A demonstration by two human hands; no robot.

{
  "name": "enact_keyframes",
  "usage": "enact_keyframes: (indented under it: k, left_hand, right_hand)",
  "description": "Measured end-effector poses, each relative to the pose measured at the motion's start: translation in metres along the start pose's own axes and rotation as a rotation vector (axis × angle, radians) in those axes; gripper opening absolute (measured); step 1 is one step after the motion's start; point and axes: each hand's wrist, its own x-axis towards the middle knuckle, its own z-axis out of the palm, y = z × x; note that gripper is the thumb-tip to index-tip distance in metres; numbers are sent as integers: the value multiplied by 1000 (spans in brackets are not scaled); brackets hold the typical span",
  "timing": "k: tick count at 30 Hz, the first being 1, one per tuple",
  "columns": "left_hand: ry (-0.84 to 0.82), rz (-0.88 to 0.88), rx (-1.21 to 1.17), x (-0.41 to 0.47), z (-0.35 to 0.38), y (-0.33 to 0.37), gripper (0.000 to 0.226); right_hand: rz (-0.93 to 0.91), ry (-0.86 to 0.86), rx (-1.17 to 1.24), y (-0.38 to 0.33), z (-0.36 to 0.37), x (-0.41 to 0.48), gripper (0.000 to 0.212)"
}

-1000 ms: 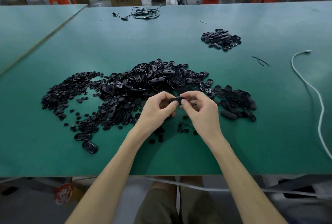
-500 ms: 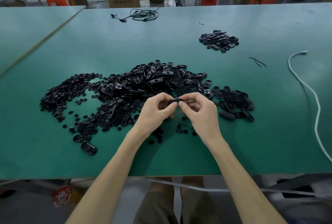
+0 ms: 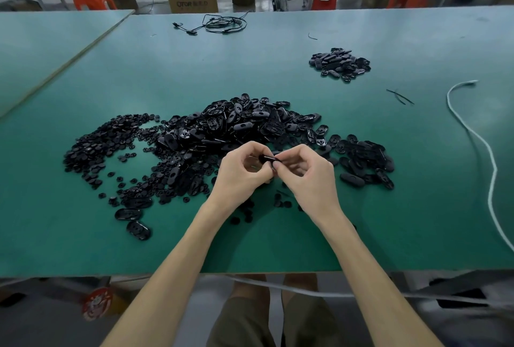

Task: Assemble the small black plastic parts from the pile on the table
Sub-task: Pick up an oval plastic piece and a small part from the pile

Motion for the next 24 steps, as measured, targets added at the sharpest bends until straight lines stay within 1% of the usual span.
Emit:
enact_keyframes:
  k: [6, 13, 24]
  left_hand:
    - [6, -12, 51, -1, 2, -2, 16]
    - [-2, -24, 48, -1, 1, -2, 13]
    - [-47, -14, -90, 2, -1, -6, 16]
  right_hand:
    - [3, -17, 6, 1, 1, -1, 12]
    - [13, -22, -10, 1, 2, 0, 13]
    - [14, 57, 2, 4, -1, 2, 13]
